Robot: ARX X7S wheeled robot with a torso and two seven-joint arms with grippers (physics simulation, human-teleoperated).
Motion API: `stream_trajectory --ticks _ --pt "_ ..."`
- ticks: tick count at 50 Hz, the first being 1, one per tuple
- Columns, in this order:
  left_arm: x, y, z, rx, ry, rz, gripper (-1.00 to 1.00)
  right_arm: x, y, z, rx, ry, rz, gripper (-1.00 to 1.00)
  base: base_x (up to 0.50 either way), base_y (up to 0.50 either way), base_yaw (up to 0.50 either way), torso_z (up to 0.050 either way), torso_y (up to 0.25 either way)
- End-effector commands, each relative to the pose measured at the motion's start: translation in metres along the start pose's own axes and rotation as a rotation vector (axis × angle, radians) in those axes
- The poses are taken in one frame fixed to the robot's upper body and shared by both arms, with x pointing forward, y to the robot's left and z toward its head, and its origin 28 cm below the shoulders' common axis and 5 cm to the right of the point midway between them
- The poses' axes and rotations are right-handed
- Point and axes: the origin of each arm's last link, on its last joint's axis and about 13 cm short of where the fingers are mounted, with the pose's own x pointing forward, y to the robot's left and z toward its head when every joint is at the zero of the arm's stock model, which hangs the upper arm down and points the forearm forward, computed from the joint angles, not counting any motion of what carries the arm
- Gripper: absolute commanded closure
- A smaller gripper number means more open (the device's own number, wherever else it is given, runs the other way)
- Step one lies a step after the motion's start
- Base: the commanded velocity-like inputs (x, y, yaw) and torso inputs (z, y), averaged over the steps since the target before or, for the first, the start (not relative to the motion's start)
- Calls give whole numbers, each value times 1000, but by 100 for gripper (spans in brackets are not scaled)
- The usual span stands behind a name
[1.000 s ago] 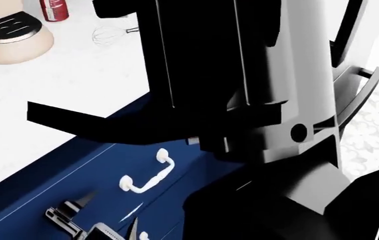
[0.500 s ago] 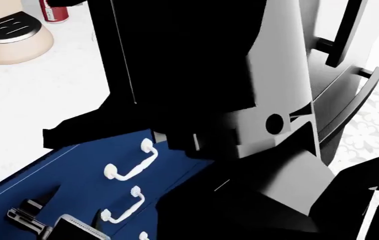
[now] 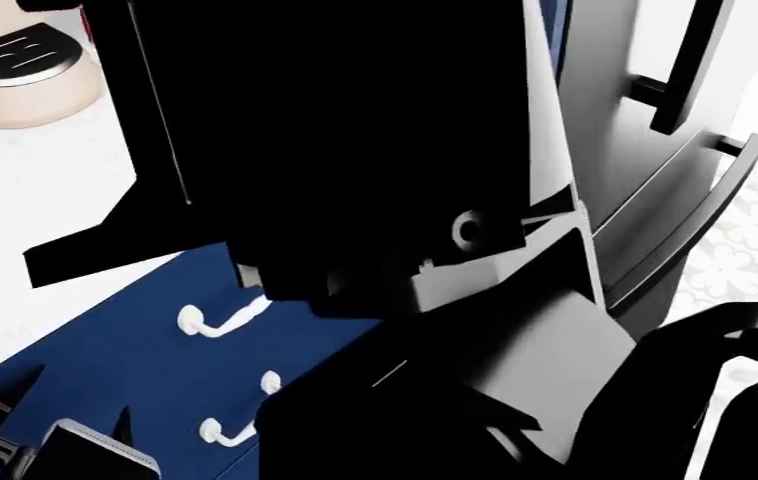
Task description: Close the right drawer.
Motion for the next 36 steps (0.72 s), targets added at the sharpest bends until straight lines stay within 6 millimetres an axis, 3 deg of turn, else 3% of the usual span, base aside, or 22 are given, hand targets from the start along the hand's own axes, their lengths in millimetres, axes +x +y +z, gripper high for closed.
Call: stream_trajectory --ticks 1,26,36 --pt "-3 41 -21 -123 126 267 -100 1 1 5 12 -9 17 -100 0 0 0 0 0" --pt "-7 51 -28 -119 157 315 -100 -3 -4 11 22 -17 25 -100 1 0 2 0 0" --pt "-10 48 -20 -217 -47 239 -100 1 -12 25 67 -37 31 -100 0 0 0 0 0"
